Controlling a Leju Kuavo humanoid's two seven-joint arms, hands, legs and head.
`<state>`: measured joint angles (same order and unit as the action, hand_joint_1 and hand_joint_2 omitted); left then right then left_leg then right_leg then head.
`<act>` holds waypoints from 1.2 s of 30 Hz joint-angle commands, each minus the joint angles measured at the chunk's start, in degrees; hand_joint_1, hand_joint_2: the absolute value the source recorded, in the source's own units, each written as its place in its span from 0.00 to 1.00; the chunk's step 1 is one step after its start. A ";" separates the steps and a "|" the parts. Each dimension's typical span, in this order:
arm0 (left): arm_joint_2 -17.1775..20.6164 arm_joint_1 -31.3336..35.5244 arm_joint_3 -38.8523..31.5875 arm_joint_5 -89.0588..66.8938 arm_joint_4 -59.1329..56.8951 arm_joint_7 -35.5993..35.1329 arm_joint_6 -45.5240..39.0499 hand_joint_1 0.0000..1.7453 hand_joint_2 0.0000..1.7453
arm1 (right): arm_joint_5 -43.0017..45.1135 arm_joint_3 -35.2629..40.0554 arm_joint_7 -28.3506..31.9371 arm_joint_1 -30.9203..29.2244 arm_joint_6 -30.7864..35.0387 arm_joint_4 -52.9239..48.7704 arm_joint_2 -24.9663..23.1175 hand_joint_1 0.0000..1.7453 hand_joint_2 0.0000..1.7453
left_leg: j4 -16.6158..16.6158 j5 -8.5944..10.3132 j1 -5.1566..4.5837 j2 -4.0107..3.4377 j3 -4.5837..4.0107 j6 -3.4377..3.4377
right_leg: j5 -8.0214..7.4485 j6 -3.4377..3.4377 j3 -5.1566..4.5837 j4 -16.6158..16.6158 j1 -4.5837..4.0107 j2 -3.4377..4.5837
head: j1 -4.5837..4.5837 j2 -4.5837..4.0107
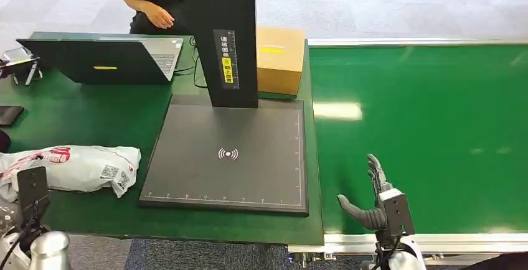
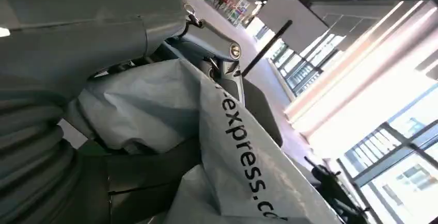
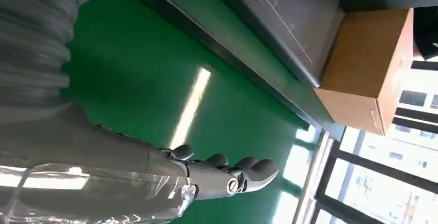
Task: Moved the parcel from conveyor to table for the left to box.
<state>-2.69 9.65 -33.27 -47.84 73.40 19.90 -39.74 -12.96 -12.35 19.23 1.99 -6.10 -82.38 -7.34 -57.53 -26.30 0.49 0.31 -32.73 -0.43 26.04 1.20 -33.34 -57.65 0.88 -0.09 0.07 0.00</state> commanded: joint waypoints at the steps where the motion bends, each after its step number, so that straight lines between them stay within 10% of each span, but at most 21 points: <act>1: -3.41 2.93 -4.44 4.08 -1.12 4.63 -0.26 0.00 1.00 | 0.05 -0.23 -0.24 -0.88 0.24 1.13 -0.54 0.00 1.00 | 0.07 0.02 0.02 0.02 0.08 0.01 | -0.02 -0.06 0.10 0.08 -0.03 -0.04 | 0.00 0.00; 36: -8.43 -1.04 3.59 36.59 13.09 14.00 13.08 0.00 1.00 | 0.41 0.56 0.29 -1.53 1.16 2.00 0.19 0.00 1.00 | 0.05 0.01 0.01 -0.02 0.06 0.01 | -0.02 -0.06 0.08 0.06 -0.02 0.00 | 0.02 0.00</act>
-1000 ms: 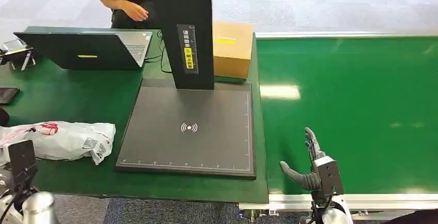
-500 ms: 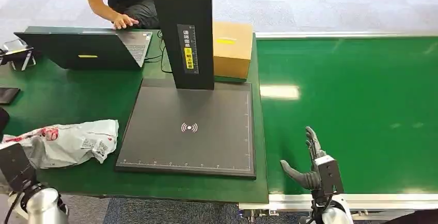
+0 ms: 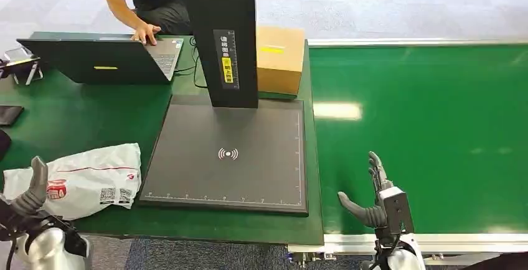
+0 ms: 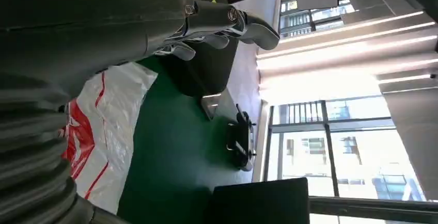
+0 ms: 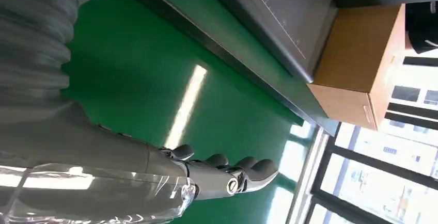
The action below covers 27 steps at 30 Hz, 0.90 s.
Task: Moved the parcel from conveyor to table for the left to box.
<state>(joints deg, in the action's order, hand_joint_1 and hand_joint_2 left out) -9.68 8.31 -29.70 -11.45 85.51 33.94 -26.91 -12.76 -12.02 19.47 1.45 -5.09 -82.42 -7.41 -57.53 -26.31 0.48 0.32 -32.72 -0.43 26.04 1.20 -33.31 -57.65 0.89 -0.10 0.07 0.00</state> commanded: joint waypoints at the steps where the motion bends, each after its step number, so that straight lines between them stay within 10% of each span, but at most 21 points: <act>1: -1.43 0.30 0.02 0.20 0.98 -0.04 0.25 0.00 1.00 | 0.22 0.23 0.05 -0.99 0.15 2.05 0.25 0.00 1.00 | 0.02 0.00 0.03 -0.03 0.04 0.00 | -0.01 -0.05 0.04 0.04 -0.03 0.01 | 0.00 0.00; 10: -1.67 -0.13 0.51 3.89 2.14 0.88 2.56 0.00 1.00 | 0.26 0.24 0.09 -0.91 0.24 2.05 0.22 0.00 1.00 | 0.09 0.01 0.03 -0.05 0.11 0.01 | -0.03 -0.07 0.12 0.12 -0.05 0.03 | 0.00 0.00; 22: 1.94 -5.08 23.29 5.11 -1.85 -5.80 36.55 0.00 1.00 | -1.52 4.06 8.51 -1.26 -2.10 -2.52 0.78 0.00 1.00 | 0.08 0.03 -0.02 0.01 0.07 0.02 | -0.03 -0.07 0.08 0.08 0.01 -0.04 | 0.00 0.00; 27: -0.21 -4.75 27.71 3.35 -6.68 -3.21 35.96 0.00 1.00 | -2.52 5.93 8.32 -0.58 -2.63 -5.49 0.37 0.00 1.00 | 0.10 0.05 -0.08 0.11 0.09 0.02 | 0.00 -0.05 0.10 0.09 0.07 -0.13 | -0.02 0.00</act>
